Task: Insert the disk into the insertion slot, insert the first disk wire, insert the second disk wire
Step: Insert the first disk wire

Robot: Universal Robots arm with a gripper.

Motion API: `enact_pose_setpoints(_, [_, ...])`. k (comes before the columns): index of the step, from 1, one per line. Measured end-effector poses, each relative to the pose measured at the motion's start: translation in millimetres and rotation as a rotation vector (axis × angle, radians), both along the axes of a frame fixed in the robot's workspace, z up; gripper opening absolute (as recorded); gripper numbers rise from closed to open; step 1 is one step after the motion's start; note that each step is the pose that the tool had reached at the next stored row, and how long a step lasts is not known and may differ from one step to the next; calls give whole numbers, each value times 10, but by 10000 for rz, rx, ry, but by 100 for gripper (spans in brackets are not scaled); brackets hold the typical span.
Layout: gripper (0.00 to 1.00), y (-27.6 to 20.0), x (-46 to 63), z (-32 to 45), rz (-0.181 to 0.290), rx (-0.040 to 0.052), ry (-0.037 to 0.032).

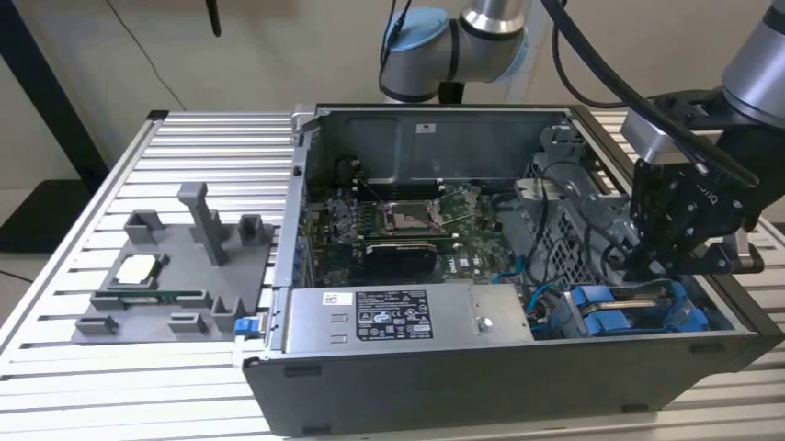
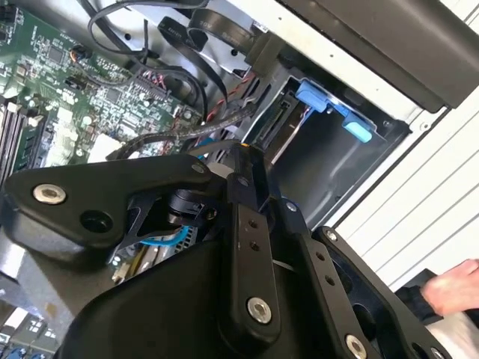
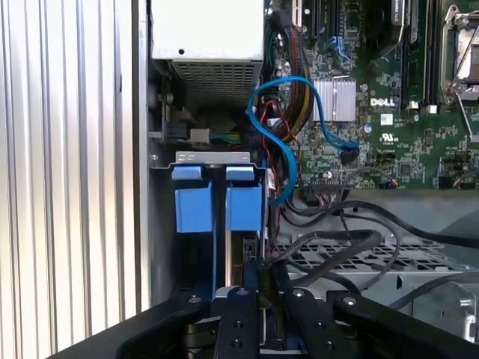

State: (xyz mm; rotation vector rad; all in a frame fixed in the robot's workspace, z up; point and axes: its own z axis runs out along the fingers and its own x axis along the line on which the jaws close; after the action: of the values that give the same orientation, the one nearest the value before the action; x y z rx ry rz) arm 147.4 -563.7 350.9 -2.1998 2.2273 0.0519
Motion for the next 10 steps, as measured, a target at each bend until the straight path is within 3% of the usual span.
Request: enact_pose_setpoints(10, [19, -38, 124, -53, 0, 3, 0])
